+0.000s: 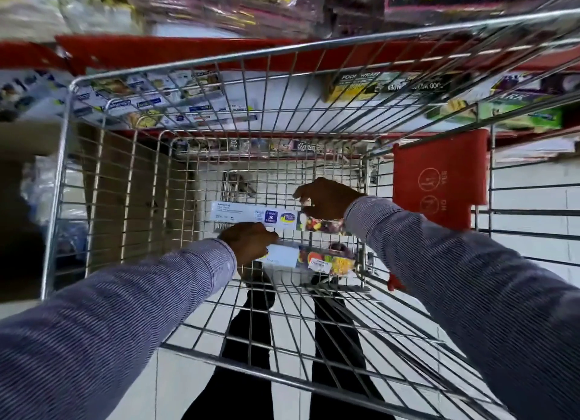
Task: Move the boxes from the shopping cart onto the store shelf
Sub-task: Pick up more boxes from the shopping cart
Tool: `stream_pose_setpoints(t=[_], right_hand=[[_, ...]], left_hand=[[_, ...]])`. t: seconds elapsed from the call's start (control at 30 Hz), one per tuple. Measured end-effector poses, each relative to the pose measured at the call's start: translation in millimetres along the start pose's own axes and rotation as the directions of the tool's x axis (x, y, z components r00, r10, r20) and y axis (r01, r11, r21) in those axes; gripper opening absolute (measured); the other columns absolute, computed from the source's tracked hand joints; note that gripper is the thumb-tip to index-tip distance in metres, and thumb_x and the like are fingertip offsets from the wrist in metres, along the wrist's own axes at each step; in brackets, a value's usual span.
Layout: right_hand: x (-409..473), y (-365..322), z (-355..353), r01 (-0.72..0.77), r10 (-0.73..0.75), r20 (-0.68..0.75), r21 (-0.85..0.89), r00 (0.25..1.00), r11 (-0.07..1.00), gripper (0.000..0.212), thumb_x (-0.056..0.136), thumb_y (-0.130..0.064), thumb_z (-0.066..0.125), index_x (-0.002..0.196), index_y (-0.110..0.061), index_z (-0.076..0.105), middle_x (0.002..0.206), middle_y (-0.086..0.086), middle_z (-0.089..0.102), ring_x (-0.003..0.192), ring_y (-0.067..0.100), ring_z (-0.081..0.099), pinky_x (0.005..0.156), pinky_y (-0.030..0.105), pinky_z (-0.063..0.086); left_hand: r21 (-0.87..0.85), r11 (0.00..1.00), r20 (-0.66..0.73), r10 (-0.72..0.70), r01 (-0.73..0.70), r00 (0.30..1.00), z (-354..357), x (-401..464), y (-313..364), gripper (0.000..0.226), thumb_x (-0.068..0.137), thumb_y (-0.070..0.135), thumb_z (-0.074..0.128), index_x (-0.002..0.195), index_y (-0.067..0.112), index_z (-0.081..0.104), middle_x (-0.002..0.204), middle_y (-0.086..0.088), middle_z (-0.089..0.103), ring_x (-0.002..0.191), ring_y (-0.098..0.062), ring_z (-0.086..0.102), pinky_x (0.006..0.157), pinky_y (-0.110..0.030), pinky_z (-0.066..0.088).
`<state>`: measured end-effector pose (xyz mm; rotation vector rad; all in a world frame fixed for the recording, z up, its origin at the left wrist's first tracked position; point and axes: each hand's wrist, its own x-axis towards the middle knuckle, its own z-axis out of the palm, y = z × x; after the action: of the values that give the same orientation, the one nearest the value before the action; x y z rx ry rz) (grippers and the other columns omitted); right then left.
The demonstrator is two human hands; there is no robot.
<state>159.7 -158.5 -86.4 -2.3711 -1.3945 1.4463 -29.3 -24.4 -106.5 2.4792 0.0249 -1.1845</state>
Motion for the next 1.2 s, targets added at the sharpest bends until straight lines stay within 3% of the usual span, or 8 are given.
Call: stream_pose_setpoints(t=[0.1, 0.17, 0.27, 0.47, 0.67, 0.83, 1.0, 1.2], right_hand=[[2, -7, 6, 0.008, -0.004, 0.054, -0.075, 0.999, 0.997, 0.058, 0.093, -0.036, 0.061, 0.144, -0.014, 0.043, 0.139, 0.012, 0.056, 0.13, 0.03, 0.049, 0.108, 0.041, 0.044], [1, -11, 12, 0.002, 0.005, 0.054, -0.12, 0.999, 0.993, 0.064, 0.091, -0.04, 0.063, 0.145, -0.015, 0.04, 0.141, 0.014, 0.052, 0.131, 0.032, 0.049, 0.108, 0.044, 0.044], [2, -16, 23, 0.019, -0.009, 0.054, -0.183, 0.998, 0.983, 0.063, 0.087, -0.038, 0.066, 0.14, -0.013, 0.044, 0.136, 0.014, 0.055, 0.126, 0.033, 0.053, 0.103, 0.045, 0.047], [4, -22, 42, 0.0, -0.011, -0.045, -0.237, 0.999, 0.971, 0.048, 0.086, -0.024, 0.064, 0.129, -0.01, 0.05, 0.124, 0.015, 0.061, 0.114, 0.035, 0.059, 0.092, 0.041, 0.049], [-3, -22, 38, -0.03, 0.013, -0.081, -0.212, 0.997, 0.977, 0.057, 0.083, -0.024, 0.068, 0.134, -0.008, 0.048, 0.128, 0.017, 0.058, 0.118, 0.035, 0.056, 0.099, 0.041, 0.046], [-31, -30, -7, -0.002, -0.032, -0.147, -0.226, 0.989, 0.974, 0.052, 0.078, -0.034, 0.072, 0.123, -0.012, 0.056, 0.12, 0.013, 0.064, 0.113, 0.032, 0.057, 0.094, 0.038, 0.047], [-75, -60, -85, 0.017, -0.083, -0.241, -0.264, 0.967, 0.964, 0.055, 0.073, -0.041, 0.075, 0.12, -0.016, 0.06, 0.116, 0.012, 0.067, 0.112, 0.031, 0.059, 0.093, 0.037, 0.048], [-157, -123, -195, 0.031, -0.19, -0.318, -0.444, 0.929, 0.895, 0.052, 0.073, -0.045, 0.074, 0.115, -0.016, 0.064, 0.113, 0.013, 0.069, 0.107, 0.032, 0.064, 0.088, 0.04, 0.055]], left_hand=[[0.023, 0.998, -0.087, 0.058, -0.056, 0.994, 5, -2, 2, 0.032, 0.097, 0.023, 0.051, 0.123, 0.008, 0.061, 0.114, -0.018, 0.066, 0.11, -0.034, 0.063, 0.094, -0.039, 0.051], [0.098, 0.986, -0.142, 0.148, -0.134, 0.979, 15, -2, 3, 0.046, 0.097, 0.033, 0.055, 0.132, 0.005, 0.055, 0.118, -0.018, 0.064, 0.111, -0.035, 0.061, 0.094, -0.04, 0.049], [0.249, 0.961, -0.032, 0.134, -0.122, 0.99, 23, 6, 4, 0.063, 0.094, 0.041, 0.057, 0.143, 0.005, 0.039, 0.126, -0.017, 0.059, 0.113, -0.037, 0.058, 0.094, -0.042, 0.05], [0.296, 0.951, -0.047, 0.101, -0.083, 0.994, 18, 11, 16, 0.042, 0.089, 0.01, 0.06, 0.128, 0.001, 0.048, 0.117, -0.02, 0.064, 0.104, -0.038, 0.065, 0.085, -0.045, 0.055], [0.209, 0.977, -0.057, 0.051, -0.038, 0.997, -3, -2, 23, 0.036, 0.094, 0.016, 0.06, 0.127, 0.003, 0.053, 0.123, -0.018, 0.064, 0.111, -0.034, 0.063, 0.092, -0.041, 0.052], [0.046, 0.999, -0.147, 0.007, 0.0, 0.989, -36, -32, 30, 0.038, 0.089, 0.02, 0.065, 0.125, 0.012, 0.057, 0.112, -0.013, 0.069, 0.1, -0.035, 0.066, 0.086, -0.04, 0.055], [0.047, 0.999, -0.293, 0.035, -0.023, 0.956, -85, -73, 29, 0.062, 0.084, 0.036, 0.072, 0.14, 0.018, 0.053, 0.137, -0.01, 0.062, 0.125, -0.032, 0.057, 0.1, -0.037, 0.046], [0.232, 0.973, -0.563, 0.128, 0.008, 0.816, -184, -158, 51, 0.063, 0.069, 0.052, 0.074, 0.127, 0.031, 0.062, 0.109, 0.0, 0.076, 0.105, -0.027, 0.068, 0.079, -0.033, 0.053]])
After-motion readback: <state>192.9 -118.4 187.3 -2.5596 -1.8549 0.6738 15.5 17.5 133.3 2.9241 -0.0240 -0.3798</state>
